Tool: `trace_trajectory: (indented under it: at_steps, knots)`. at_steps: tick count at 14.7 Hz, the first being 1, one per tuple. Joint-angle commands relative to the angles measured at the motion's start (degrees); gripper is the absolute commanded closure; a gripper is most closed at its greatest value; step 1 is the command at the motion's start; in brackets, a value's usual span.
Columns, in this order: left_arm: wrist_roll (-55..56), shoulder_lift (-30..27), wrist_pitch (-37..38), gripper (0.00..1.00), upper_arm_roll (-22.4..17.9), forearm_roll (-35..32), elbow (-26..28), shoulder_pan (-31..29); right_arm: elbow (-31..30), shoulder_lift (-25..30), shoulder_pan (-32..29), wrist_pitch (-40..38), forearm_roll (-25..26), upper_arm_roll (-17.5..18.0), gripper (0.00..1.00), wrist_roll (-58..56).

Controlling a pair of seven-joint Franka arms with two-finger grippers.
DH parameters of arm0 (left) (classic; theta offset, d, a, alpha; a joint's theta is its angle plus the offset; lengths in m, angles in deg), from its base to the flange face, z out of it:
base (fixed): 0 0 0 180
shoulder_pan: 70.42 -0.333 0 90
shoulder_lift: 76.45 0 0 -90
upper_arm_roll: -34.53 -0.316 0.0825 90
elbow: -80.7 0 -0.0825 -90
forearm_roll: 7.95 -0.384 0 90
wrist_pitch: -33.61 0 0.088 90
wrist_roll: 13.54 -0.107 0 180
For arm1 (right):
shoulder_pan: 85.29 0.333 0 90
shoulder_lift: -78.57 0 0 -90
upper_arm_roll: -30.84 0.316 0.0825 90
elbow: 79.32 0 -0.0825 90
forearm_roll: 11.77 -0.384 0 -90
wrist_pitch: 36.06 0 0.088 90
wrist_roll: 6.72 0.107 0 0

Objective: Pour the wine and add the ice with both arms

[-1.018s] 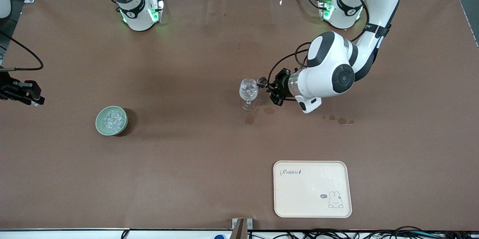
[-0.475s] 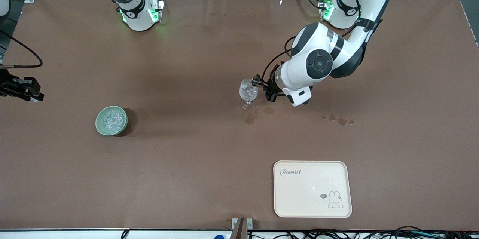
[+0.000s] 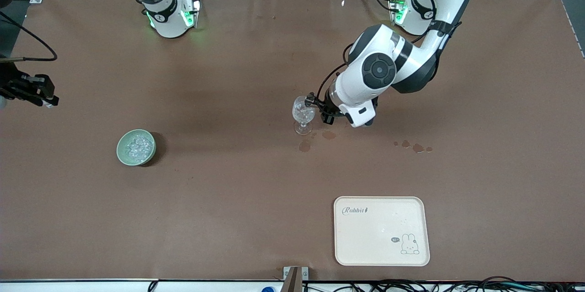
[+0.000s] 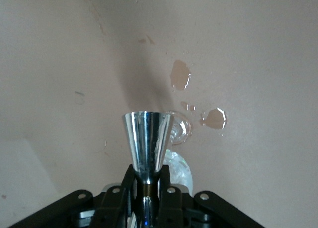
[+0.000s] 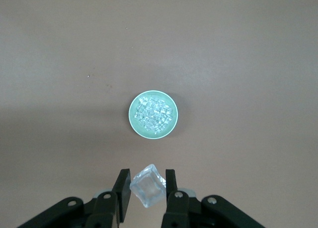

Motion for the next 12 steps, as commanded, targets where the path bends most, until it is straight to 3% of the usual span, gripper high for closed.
trace_trajectory:
  at_steps: [1, 12]
  knots:
    - [2.7, 1.4, -0.2, 0.99, -0.3, -2.5, -2.5, 1.1, -2.1, 1.8, 0.1, 0.7, 0.0, 0.2, 1.00, -0.2]
    - [2.1, 2.1, 0.2, 0.99, -0.4, -2.6, -3.5, 1.0, -1.2, 1.5, 0.4, 0.8, -0.8, 0.1, 1.00, 0.1]
